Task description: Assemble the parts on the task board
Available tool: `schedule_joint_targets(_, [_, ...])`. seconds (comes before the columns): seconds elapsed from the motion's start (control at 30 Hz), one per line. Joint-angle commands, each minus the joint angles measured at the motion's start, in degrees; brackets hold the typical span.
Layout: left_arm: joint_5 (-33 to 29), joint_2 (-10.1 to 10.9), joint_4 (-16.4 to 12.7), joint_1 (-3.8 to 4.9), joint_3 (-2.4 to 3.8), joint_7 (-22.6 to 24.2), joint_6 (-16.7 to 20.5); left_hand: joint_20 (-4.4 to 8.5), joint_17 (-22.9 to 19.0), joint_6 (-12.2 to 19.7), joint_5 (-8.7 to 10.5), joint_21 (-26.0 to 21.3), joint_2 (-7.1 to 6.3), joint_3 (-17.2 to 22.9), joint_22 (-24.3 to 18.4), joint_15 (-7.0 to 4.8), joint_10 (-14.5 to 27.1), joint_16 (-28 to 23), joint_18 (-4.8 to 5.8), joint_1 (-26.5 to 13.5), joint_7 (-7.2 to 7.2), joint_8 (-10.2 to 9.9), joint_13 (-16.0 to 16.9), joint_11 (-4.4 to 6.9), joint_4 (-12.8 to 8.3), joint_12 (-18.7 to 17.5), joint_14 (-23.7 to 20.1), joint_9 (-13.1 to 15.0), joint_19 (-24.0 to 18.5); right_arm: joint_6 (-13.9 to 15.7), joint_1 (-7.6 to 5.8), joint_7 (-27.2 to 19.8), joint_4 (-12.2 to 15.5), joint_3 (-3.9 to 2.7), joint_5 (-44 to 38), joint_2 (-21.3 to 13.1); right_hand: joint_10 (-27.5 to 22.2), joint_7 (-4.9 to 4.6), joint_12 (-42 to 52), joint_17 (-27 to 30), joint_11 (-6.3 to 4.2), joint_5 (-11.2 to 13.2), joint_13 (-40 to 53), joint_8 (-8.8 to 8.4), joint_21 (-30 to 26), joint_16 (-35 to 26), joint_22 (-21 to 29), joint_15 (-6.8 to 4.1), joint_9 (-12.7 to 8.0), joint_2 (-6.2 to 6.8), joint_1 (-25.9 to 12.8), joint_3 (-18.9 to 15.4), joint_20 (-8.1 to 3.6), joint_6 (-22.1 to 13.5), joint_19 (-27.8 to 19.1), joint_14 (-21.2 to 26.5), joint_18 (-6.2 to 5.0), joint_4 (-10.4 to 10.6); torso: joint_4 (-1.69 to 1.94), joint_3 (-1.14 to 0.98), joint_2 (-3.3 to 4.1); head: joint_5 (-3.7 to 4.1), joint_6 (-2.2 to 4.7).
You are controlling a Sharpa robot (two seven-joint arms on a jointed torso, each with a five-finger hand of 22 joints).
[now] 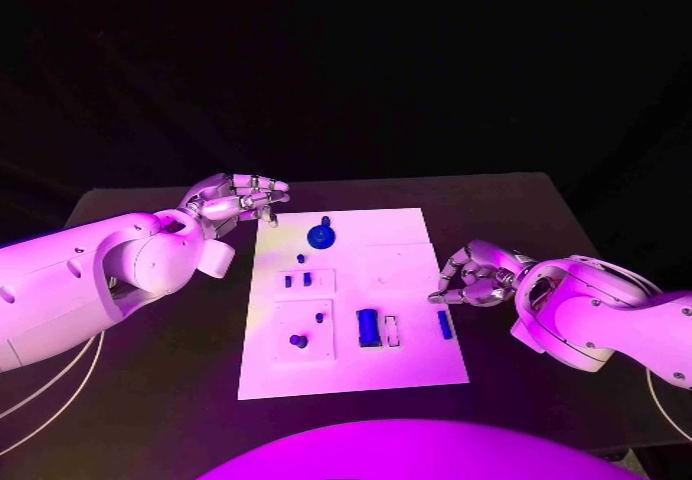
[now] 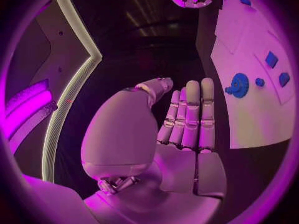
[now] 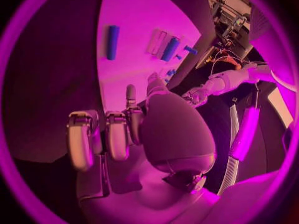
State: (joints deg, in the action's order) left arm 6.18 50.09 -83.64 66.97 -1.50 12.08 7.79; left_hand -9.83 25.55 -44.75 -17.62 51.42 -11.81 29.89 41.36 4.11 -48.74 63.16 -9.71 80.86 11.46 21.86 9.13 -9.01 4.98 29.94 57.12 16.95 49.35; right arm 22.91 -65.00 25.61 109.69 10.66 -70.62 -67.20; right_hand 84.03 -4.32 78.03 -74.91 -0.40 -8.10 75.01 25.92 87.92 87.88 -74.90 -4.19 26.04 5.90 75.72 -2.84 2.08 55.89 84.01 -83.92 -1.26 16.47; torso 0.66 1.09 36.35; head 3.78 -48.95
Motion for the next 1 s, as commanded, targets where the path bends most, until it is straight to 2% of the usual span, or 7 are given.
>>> schedule_joint_targets(0.03, [-0.39,-0.13,-0.19,0.02,0.02,0.80,-0.71,0.14,-0.06,0.51,-0.19,-0.32,0.33,-0.25,-0.07,0.29,0.31,-0.14,-0.85,-0.09,1.51,0.16,-0.07,0.06,0.19,0.25,-0.02,0.06,0.35,-4.27,0.72,0.63,0.13,0.13,-2.68,-0.91,1.24,-0.01,-0.27,-8.49,0.35,0.20,7.99,0.10,-0.13,0.12,-14.48,0.46,0.09,0.40,0.18,0.29,0.27,0.40,5.29,-4.84,0.80,-0.01,-0.07,-0.01,0.06,0.42,0.05])
schedule_joint_targets(0.13, [-0.39,-0.15,-0.17,0.02,0.02,0.81,-0.73,0.14,-0.06,0.51,-0.19,-0.32,0.33,-0.25,-0.07,0.29,0.31,-0.14,-0.85,-0.09,1.51,0.16,-0.07,0.06,0.19,0.25,-0.02,0.06,0.35,-4.33,1.65,0.78,0.29,0.19,-3.92,-1.47,1.20,0.01,-0.37,-8.50,0.34,0.24,7.94,0.14,-0.12,0.12,-14.48,0.46,0.13,0.41,0.18,0.32,0.27,0.51,5.30,-4.84,0.80,0.02,-0.20,-0.13,0.04,0.32,-0.01])
schedule_joint_targets(0.2, [-0.39,-0.17,-0.15,0.02,0.01,0.82,-0.74,0.14,-0.06,0.51,-0.19,-0.32,0.33,-0.25,-0.07,0.29,0.31,-0.14,-0.85,-0.09,1.51,0.16,-0.07,0.06,0.19,0.25,-0.02,0.06,0.35,-4.20,2.22,0.91,0.35,0.21,-4.52,-1.51,1.20,0.02,-0.38,-8.52,0.32,0.28,7.94,0.16,-0.11,0.13,-14.49,0.45,0.17,0.47,0.11,0.32,0.27,0.58,5.30,-4.84,0.81,0.06,-0.15,-0.16,0.04,0.40,-0.01])
schedule_joint_targets(0.33, [-0.39,-0.19,-0.16,0.02,0.01,0.82,-0.79,0.14,-0.06,0.51,-0.19,-0.32,0.33,-0.25,-0.07,0.29,0.31,-0.14,-0.85,-0.09,1.51,0.16,-0.07,0.06,0.19,0.25,-0.02,0.06,0.35,-4.25,3.12,1.36,0.08,0.24,-5.46,-1.12,1.24,0.10,-0.27,-8.59,0.27,0.37,8.01,0.26,0.03,0.15,-14.53,0.41,0.31,0.56,-0.15,0.35,0.28,0.89,5.34,-4.85,0.83,0.18,0.17,-0.07,0.06,0.56,-0.05])
schedule_joint_targets(0.53, [-0.39,-0.07,-0.20,0.01,0.00,0.78,-0.76,0.14,-0.06,0.51,-0.19,-0.32,0.33,-0.25,-0.07,0.29,0.31,-0.14,-0.85,-0.09,1.51,0.16,-0.07,0.06,0.19,0.25,-0.02,0.06,0.35,-4.34,4.15,1.67,-0.51,0.29,-6.04,-0.52,1.24,0.16,-0.29,-8.68,0.22,0.42,8.00,0.32,0.09,0.17,-14.54,0.37,0.42,0.60,-0.45,0.37,0.27,1.10,5.36,-4.87,0.84,0.23,0.17,0.01,0.11,0.47,-0.18])
schedule_joint_targets(1.0, [-0.39,0.16,-0.27,0.01,-0.01,0.60,-0.83,0.12,-0.07,0.56,-0.20,-0.41,0.36,-0.26,-0.14,0.30,0.34,-0.11,-0.86,-0.15,1.50,0.29,-0.10,0.07,0.29,0.36,-0.02,0.06,0.38,-4.99,5.40,2.23,-2.02,0.33,-8.71,1.13,1.26,0.35,-0.29,-8.73,0.08,0.38,8.02,0.44,0.16,0.19,-14.56,0.28,0.62,0.41,-0.58,0.64,0.24,1.53,5.39,-4.88,0.86,0.14,0.17,0.04,0.06,0.24,-0.38])
